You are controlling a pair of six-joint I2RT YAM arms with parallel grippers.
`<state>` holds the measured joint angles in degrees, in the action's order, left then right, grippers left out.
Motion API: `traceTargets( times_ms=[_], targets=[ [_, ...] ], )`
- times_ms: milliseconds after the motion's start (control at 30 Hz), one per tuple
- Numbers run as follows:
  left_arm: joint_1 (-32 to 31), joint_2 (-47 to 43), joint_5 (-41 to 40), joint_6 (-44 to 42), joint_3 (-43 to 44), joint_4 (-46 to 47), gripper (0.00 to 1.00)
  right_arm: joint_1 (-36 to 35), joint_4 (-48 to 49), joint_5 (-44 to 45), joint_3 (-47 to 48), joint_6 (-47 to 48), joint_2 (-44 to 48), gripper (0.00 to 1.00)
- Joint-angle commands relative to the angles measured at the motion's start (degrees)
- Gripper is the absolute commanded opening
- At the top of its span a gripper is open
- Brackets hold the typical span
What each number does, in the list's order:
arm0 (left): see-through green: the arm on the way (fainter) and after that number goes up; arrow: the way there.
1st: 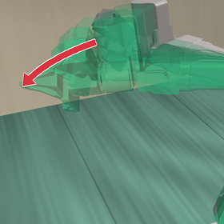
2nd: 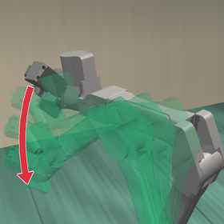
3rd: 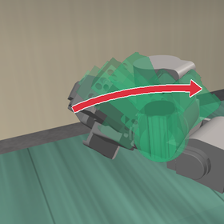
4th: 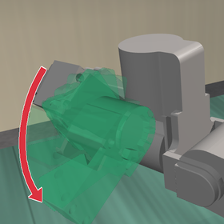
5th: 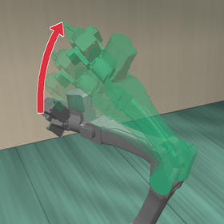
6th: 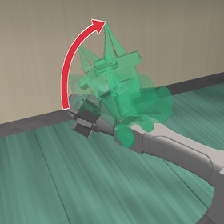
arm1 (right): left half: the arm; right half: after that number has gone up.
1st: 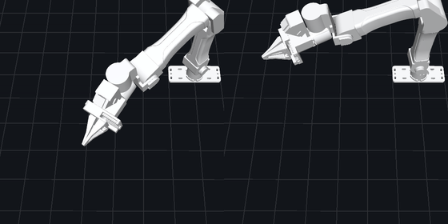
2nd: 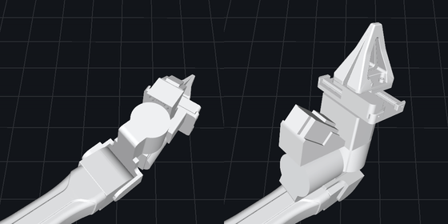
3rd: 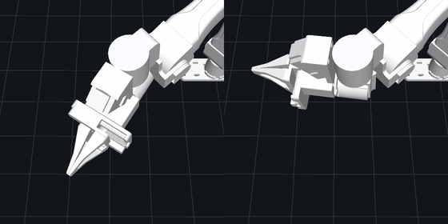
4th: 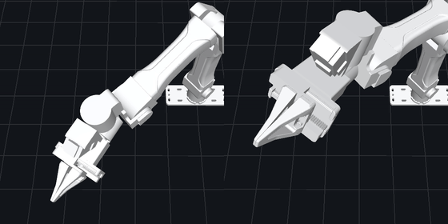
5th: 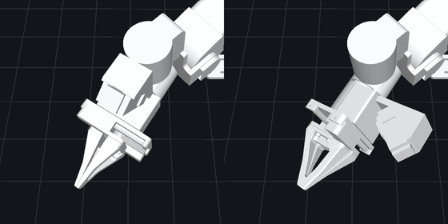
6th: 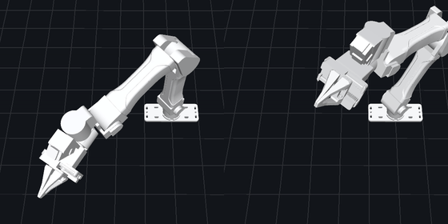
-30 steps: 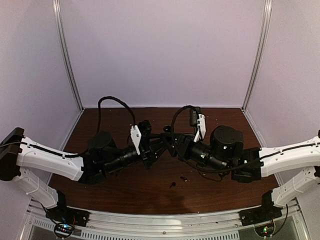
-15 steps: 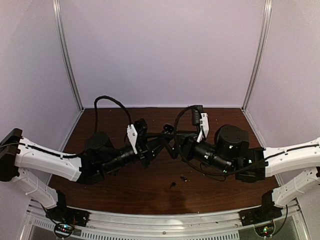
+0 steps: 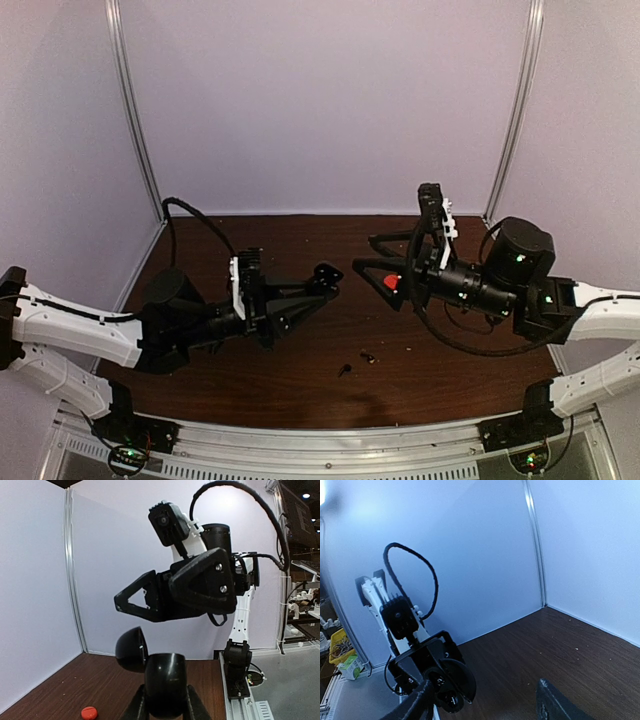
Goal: Insert the wireless bluetooth earbuds into the charging case
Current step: Pass from the left arm to the right
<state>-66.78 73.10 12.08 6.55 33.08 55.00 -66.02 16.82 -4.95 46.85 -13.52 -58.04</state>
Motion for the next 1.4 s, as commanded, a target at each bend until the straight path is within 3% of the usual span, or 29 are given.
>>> traceTargets(
  times_ms=[0, 300, 800, 1067, 1233, 1367],
  targets=[
    [0.34, -1.11, 6.01, 1.44, -0.49, 4.24, 0.02, 0.14, -6.62, -13.25, 3.84, 6.43, -1.99, 0.65],
    [0.34, -0.68, 10.13, 1.71, -0.21, 4.93, 0.02, 0.19, -7.5, -19.3, 6.2, 7.97, -5.6, 0.45],
    [0.34, -0.9, 11.63, 1.29, -0.17, 4.17, 0.04, 0.19, -9.2, -20.96, 7.53, 9.81, -6.39, 0.18],
    [0.38, -2.02, 10.65, 0.46, 0.12, 0.98, 0.22, 0.19, -10.76, -21.51, 8.42, 10.73, -6.91, 0.07],
    [0.34, -3.6, 10.81, -1.23, 1.15, -5.89, 0.51, 0.19, -13.12, -21.09, 9.38, 12.34, -7.04, 0.06],
    [0.34, -4.97, 10.96, -4.03, 2.59, -13.85, 0.53, 0.19, -15.67, -20.6, 10.41, 14.31, -7.49, 0.04]
  ],
)
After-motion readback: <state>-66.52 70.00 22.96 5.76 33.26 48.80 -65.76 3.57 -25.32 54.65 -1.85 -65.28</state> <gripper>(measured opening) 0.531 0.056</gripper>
